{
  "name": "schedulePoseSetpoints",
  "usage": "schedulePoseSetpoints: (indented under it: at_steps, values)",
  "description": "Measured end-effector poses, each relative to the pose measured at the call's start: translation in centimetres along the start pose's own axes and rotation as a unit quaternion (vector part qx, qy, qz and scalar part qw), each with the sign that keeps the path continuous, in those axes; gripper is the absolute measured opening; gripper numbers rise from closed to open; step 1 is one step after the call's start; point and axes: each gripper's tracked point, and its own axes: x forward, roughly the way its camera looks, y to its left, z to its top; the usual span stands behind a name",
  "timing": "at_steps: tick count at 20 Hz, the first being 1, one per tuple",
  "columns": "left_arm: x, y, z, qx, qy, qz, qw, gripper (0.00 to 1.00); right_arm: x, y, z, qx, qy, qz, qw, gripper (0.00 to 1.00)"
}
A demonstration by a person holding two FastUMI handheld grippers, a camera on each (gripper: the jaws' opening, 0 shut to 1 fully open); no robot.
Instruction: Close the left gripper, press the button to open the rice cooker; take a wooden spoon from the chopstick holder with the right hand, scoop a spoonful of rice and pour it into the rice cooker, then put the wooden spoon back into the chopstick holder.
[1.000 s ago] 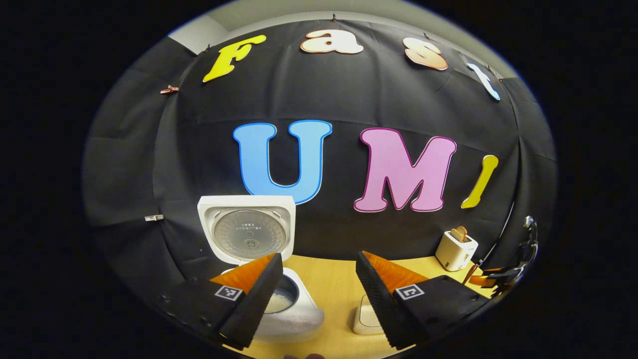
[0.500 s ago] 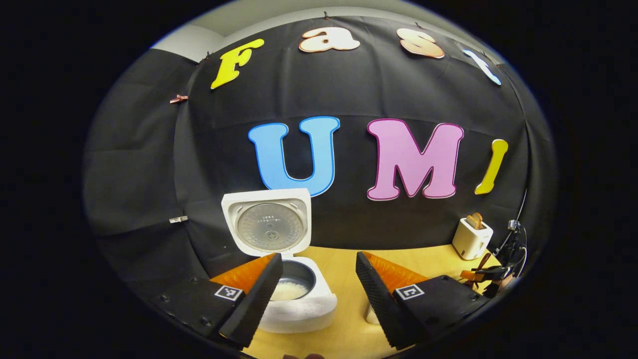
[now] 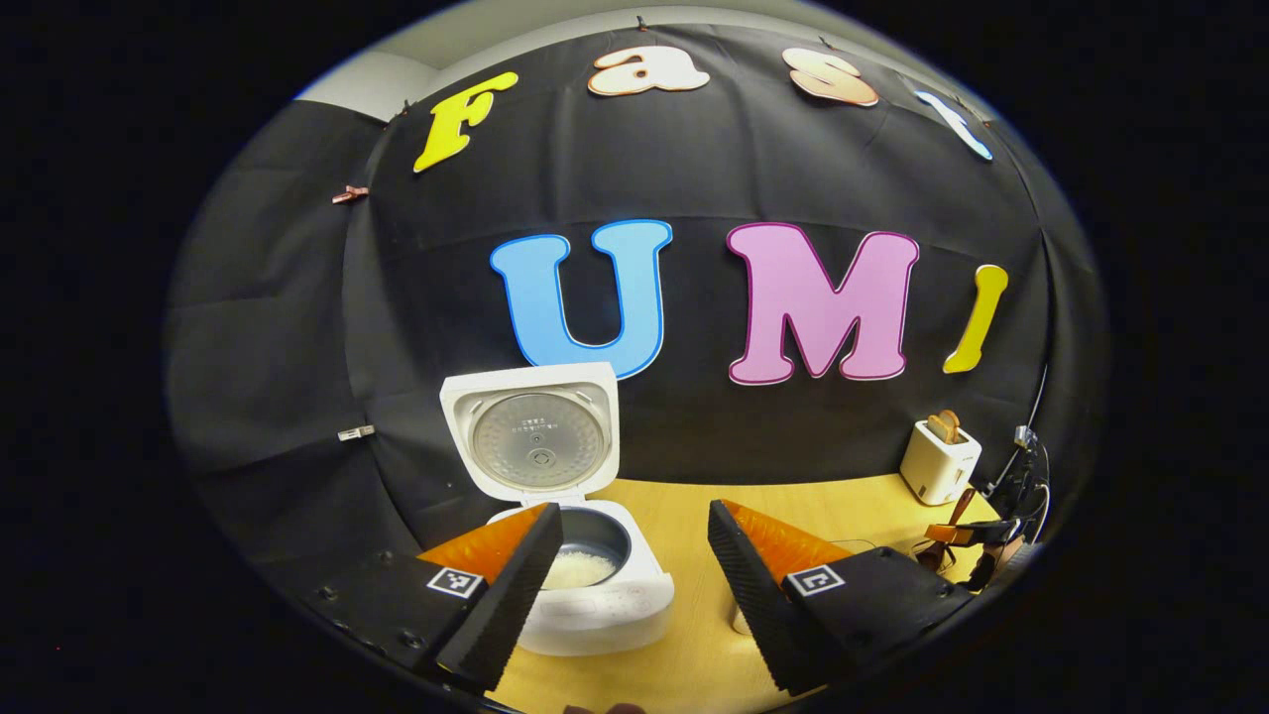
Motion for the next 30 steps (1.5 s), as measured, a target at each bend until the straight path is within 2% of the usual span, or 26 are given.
schedulePoseSetpoints:
  at_steps: [2,3,4,10,13,16,22,26,30]
  values:
    - [-0.1,0.2,-0.1,-0.001,-0.005,-0.005,1.000,0.95,-0.9,0.3,1.2,-0.015,-0.018,-0.003,1.000,0.19]
    - [-0.1,0.2,0.0,-0.003,-0.007,-0.009,1.000,0.95,-1.4,0.7,1.8,-0.019,-0.023,-0.002,1.000,0.07]
    - [0.0,0.3,-0.1,-0.007,-0.009,-0.013,1.000,0.95,-1.9,1.0,2.3,-0.020,-0.026,-0.001,0.999,0.19]
    - [0.8,2.6,0.3,-0.013,-0.019,-0.044,0.999,0.96,-5.5,3.4,6.9,-0.035,-0.068,-0.028,0.997,0.19]
    - [1.7,3.8,0.4,-0.020,-0.025,-0.064,0.997,0.95,-7.6,6.7,9.3,-0.041,-0.083,-0.025,0.995,0.19]
    - [2.9,5.2,0.3,-0.031,-0.030,-0.081,0.996,0.95,-8.6,10.9,10.8,-0.043,-0.101,-0.007,0.994,0.19]
    - [5.6,8.1,0.0,-0.020,-0.045,-0.110,0.993,0.96,-6.4,18.4,7.5,-0.083,-0.074,0.014,0.994,0.19]
    - [6.8,9.3,-0.6,-0.004,-0.053,-0.124,0.991,0.96,-3.2,20.1,3.9,-0.164,-0.055,-0.018,0.985,0.19]
    - [7.4,9.9,-2.3,-0.001,-0.043,-0.126,0.991,0.95,0.3,19.6,-0.1,-0.257,-0.024,-0.066,0.964,0.18]
